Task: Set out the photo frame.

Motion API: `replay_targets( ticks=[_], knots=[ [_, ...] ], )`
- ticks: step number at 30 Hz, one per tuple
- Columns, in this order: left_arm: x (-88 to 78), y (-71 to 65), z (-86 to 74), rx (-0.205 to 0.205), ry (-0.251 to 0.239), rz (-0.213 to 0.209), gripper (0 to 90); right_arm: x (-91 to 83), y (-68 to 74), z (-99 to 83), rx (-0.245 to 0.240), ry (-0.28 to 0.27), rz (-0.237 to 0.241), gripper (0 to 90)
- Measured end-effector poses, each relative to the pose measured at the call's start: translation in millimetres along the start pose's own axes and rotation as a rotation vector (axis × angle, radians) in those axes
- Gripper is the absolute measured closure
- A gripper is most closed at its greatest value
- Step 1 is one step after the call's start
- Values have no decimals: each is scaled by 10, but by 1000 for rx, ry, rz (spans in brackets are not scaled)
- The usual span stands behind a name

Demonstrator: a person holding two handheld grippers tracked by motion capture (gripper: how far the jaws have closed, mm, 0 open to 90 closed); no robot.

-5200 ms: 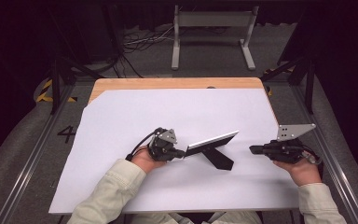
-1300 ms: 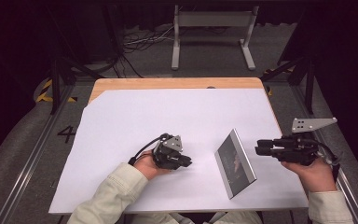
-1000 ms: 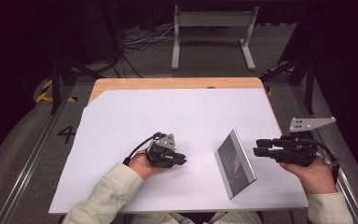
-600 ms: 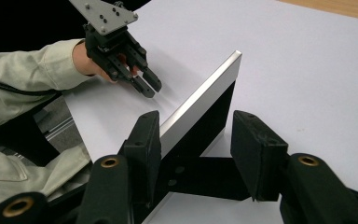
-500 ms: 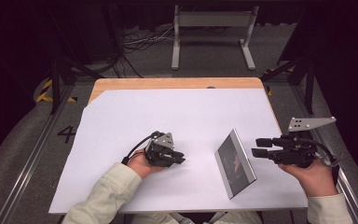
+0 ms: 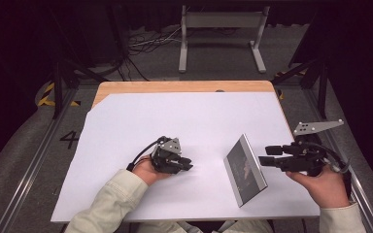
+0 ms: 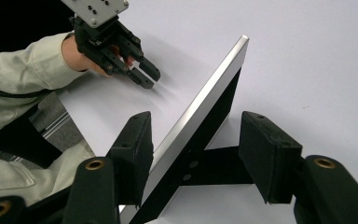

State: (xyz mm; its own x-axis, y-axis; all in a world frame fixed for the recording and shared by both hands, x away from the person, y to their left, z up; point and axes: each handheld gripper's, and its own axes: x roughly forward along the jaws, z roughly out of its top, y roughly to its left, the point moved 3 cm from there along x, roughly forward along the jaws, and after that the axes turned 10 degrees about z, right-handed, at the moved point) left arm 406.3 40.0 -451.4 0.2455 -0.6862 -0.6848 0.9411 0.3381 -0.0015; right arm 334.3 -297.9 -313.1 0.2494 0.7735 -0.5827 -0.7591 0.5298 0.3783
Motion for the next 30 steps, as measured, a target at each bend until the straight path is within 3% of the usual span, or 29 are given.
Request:
replay_targets(
  ticks=[30],
  knots=[
    [-12,28,-30,-5,12,29,747,115,226,140,56,121,-105,394]
  ],
)
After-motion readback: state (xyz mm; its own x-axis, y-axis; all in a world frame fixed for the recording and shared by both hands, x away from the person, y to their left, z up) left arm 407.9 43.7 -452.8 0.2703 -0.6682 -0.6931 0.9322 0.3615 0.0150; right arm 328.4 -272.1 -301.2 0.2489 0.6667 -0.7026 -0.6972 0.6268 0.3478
